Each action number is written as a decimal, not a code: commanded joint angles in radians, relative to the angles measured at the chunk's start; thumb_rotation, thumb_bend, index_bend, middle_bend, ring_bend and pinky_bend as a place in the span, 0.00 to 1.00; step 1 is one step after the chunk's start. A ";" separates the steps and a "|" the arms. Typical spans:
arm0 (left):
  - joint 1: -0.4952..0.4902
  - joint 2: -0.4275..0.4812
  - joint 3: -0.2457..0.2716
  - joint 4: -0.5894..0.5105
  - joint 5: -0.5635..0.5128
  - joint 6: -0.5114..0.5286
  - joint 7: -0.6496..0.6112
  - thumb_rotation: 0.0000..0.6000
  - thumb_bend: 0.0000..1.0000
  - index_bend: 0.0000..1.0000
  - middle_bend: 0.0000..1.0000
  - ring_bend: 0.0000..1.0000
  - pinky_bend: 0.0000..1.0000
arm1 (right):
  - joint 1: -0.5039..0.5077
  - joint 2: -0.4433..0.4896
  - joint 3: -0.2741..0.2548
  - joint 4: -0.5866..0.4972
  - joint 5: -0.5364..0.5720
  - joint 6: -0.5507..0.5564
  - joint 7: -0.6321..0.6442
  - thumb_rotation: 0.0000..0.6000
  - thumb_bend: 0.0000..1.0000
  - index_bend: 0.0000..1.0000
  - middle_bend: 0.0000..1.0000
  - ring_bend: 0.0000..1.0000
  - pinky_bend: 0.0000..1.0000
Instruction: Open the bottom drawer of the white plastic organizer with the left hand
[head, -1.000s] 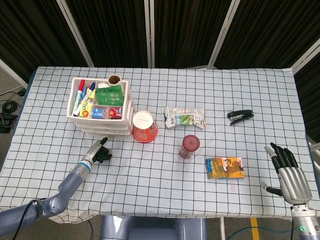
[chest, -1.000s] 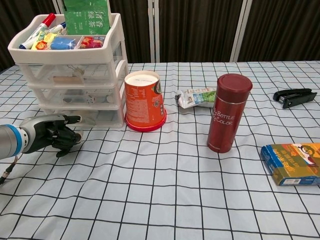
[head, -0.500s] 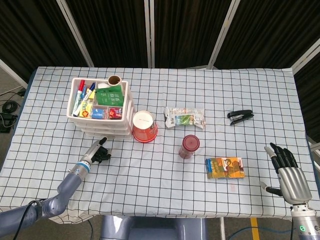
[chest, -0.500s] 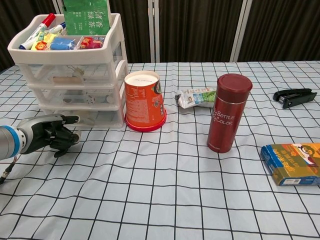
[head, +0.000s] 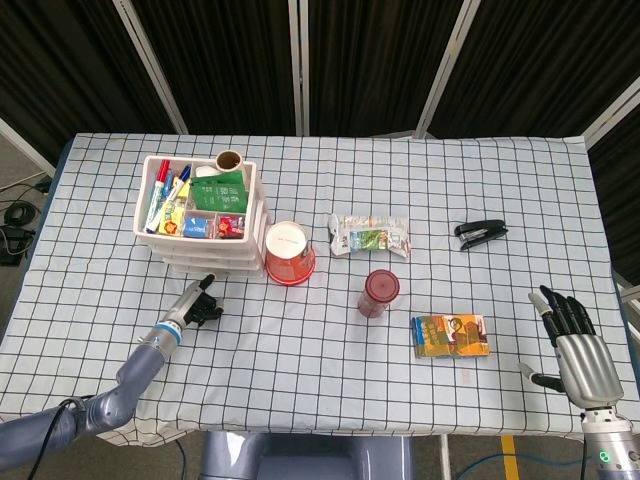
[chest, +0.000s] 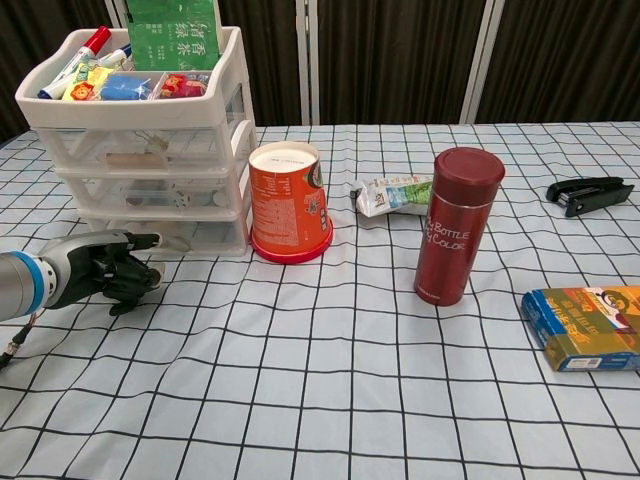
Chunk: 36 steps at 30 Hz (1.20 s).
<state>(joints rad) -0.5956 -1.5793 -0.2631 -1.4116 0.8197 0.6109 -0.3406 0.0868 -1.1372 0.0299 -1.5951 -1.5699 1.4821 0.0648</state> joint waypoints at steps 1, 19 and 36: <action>0.011 -0.003 -0.006 -0.003 0.013 -0.001 -0.024 1.00 0.73 0.09 0.91 0.94 0.78 | 0.000 0.000 0.000 0.000 -0.001 0.001 0.000 1.00 0.03 0.00 0.00 0.00 0.00; 0.040 -0.010 -0.035 0.013 0.099 -0.069 -0.162 1.00 0.73 0.09 0.91 0.94 0.78 | -0.001 -0.001 -0.001 0.000 -0.001 0.001 -0.003 1.00 0.03 0.00 0.00 0.00 0.00; 0.069 0.022 -0.032 -0.012 0.173 -0.084 -0.233 1.00 0.74 0.20 0.91 0.94 0.78 | -0.001 -0.004 -0.004 -0.002 -0.004 0.000 -0.012 1.00 0.03 0.00 0.00 0.00 0.00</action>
<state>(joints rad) -0.5272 -1.5586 -0.2961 -1.4225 0.9906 0.5285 -0.5715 0.0859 -1.1411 0.0261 -1.5969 -1.5742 1.4821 0.0528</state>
